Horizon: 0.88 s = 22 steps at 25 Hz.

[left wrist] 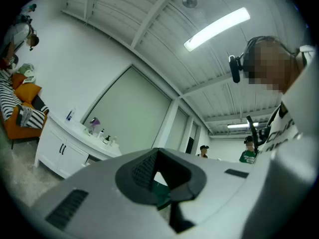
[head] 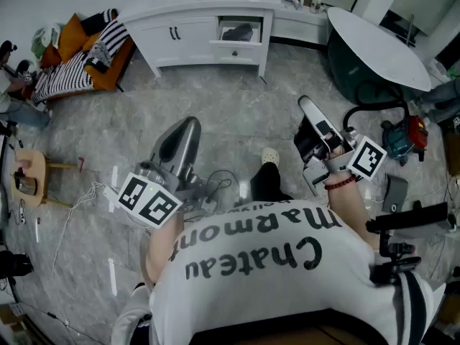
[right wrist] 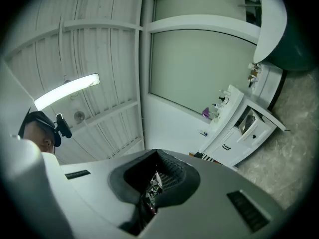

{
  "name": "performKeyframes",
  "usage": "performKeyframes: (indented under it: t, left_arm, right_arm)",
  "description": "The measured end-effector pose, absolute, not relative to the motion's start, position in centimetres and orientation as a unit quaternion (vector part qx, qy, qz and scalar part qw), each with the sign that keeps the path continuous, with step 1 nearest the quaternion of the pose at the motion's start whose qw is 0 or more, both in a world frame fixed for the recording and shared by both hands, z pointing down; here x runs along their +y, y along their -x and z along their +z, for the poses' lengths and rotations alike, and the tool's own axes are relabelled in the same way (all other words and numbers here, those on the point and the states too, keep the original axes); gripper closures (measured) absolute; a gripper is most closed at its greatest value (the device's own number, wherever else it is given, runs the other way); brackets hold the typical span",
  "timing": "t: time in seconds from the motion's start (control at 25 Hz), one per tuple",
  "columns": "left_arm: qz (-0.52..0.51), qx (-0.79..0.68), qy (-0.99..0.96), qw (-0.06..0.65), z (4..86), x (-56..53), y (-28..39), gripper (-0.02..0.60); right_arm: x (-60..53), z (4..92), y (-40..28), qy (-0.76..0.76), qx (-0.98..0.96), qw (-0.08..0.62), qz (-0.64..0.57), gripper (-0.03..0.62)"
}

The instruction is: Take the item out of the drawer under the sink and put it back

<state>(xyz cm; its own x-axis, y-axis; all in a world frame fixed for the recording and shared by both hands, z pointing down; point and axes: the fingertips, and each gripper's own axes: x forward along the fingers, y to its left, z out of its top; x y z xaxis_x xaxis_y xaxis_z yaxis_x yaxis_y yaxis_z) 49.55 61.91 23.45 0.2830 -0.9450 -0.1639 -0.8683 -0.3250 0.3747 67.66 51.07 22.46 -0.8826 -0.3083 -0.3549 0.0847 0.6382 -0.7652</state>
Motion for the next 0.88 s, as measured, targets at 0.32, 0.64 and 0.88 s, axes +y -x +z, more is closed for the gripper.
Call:
performKeyframes:
  t: [0.32,0.64,0.88]
  left_arm:
    - [-0.181,-0.575,-0.791,0.103,23.5,62.3,-49.8,0.572]
    - [-0.177,-0.586,-0.785,0.1,24.2,59.6,-50.2,0.572]
    - [-0.163,-0.594,-0.78,0.105,25.1,54.5,-49.0,0.572]
  right_arm:
    - [50.7,22.6,-68.2,0.049,0.859,0.25,-0.445,0.583]
    - [49.0,25.6,-67.0,0.098,0.922,0.136,-0.348,0.582]
    - [43.6,27.2,-65.3,0.132,0.948,0.065,-0.282,0.582]
